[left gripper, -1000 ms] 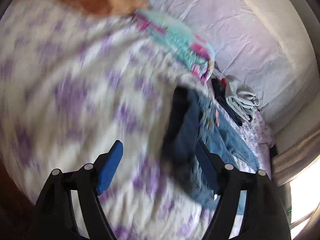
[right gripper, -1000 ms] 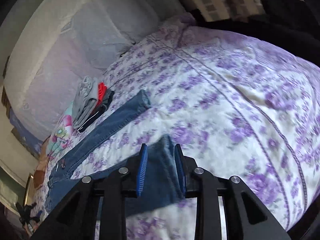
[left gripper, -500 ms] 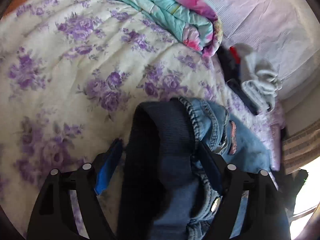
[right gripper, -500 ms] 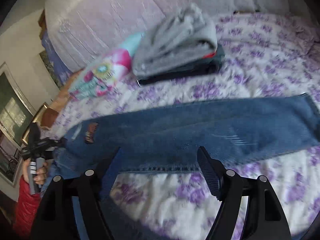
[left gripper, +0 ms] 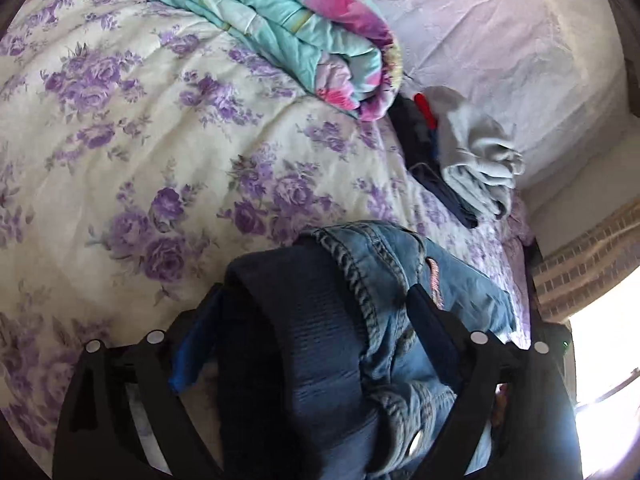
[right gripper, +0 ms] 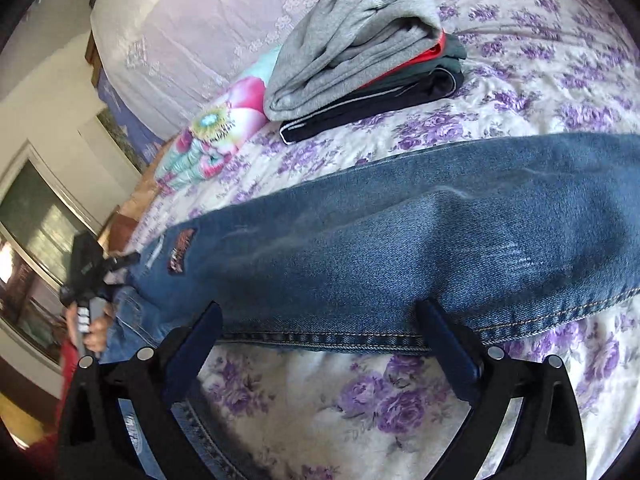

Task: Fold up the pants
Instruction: 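Lay the jeans flat and open the right tool while the left tool holds the waistband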

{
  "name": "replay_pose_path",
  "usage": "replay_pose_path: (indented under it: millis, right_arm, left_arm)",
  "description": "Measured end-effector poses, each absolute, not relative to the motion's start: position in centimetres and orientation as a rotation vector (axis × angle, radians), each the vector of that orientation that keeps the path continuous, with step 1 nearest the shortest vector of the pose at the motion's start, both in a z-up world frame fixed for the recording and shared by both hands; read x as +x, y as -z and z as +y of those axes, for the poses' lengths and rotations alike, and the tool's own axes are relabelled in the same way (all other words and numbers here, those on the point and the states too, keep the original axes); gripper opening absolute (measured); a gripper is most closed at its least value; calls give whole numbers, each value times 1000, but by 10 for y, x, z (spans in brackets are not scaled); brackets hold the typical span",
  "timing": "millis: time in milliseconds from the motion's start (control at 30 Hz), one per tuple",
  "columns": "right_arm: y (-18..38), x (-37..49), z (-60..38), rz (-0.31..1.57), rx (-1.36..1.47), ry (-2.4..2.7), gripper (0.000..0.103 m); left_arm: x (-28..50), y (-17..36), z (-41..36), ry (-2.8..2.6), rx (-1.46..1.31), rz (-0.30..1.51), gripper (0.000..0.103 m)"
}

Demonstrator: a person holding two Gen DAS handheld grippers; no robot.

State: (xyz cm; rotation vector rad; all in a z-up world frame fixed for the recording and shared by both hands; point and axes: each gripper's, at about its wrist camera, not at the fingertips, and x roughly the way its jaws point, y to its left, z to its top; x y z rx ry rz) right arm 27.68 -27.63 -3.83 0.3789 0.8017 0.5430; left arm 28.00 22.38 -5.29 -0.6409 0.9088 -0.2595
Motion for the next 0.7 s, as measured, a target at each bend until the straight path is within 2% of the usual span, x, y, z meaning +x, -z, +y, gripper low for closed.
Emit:
replay_pose_path:
  millis: [167, 233, 433, 700]
  right_arm:
    - [33, 284, -279, 836, 389, -568, 98]
    - [15, 286, -267, 829, 260, -572, 89]
    - [-38, 312, -219, 667, -179, -674, 88]
    - [-4, 390, -190, 791, -384, -764, 79]
  left_arm:
    - [277, 58, 236, 255, -719, 898, 72]
    - [276, 58, 236, 247, -719, 896, 69]
    - [274, 57, 235, 239, -713, 895, 68]
    - [277, 58, 236, 248, -706, 899, 69]
